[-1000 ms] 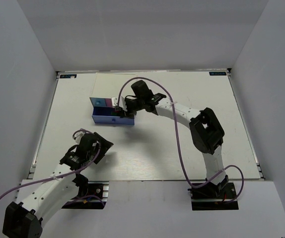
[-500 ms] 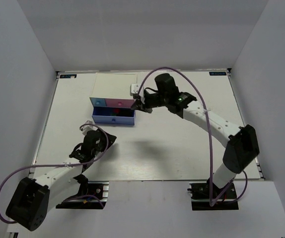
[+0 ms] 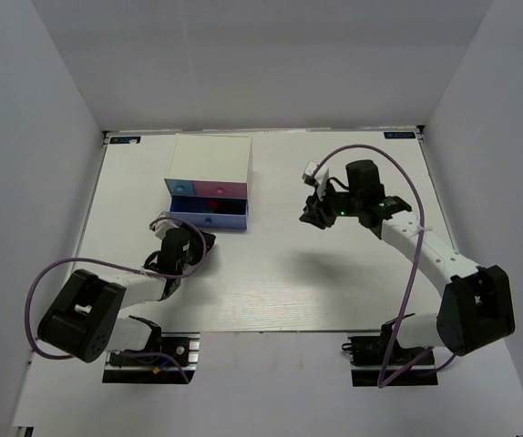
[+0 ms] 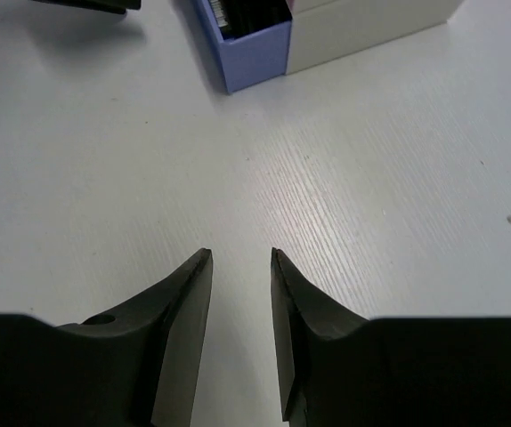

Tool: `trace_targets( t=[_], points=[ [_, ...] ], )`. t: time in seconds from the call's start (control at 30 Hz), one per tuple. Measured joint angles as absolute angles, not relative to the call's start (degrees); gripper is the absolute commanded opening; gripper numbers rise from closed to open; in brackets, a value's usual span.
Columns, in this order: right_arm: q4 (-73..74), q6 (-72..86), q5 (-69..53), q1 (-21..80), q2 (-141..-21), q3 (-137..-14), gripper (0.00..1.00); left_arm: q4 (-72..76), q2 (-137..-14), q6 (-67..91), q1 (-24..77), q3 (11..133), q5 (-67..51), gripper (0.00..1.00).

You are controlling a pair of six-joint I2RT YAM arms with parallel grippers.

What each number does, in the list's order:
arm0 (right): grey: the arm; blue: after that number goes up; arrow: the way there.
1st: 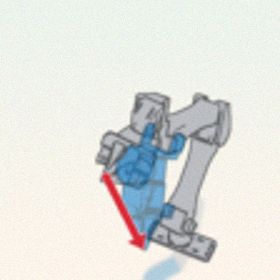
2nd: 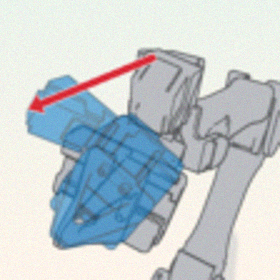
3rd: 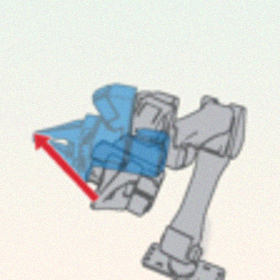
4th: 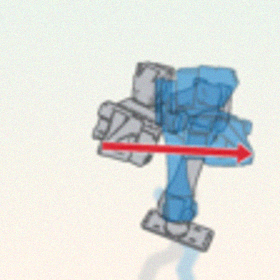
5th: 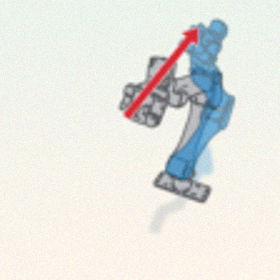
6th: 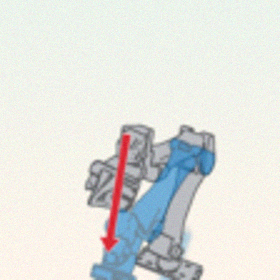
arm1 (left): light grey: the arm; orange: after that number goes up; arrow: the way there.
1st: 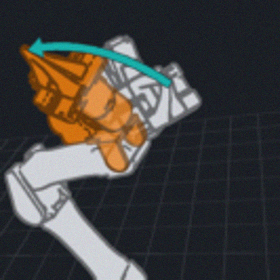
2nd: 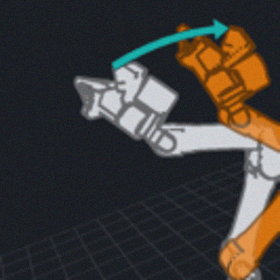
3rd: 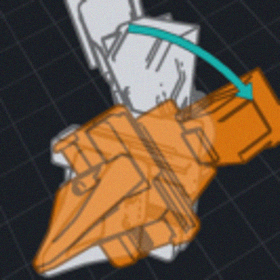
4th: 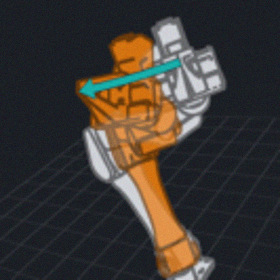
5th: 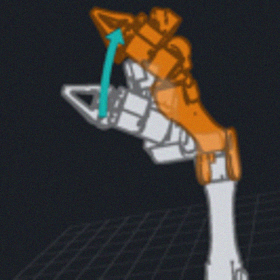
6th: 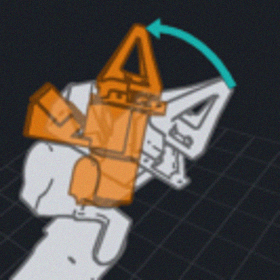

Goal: Sort the stationery into containers
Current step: Close the drawer in the storage box.

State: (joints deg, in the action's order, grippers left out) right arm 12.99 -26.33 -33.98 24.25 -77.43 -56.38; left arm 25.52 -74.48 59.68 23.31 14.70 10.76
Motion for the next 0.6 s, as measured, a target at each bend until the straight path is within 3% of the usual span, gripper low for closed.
trace_targets(
  t=[0.6],
  points=[
    [11.8, -23.7, -36.4, 16.8, -74.7, -51.6, 0.39, 37.1, -92.2, 63.4, 20.4, 24.9, 7.3, 0.6]
  ],
)
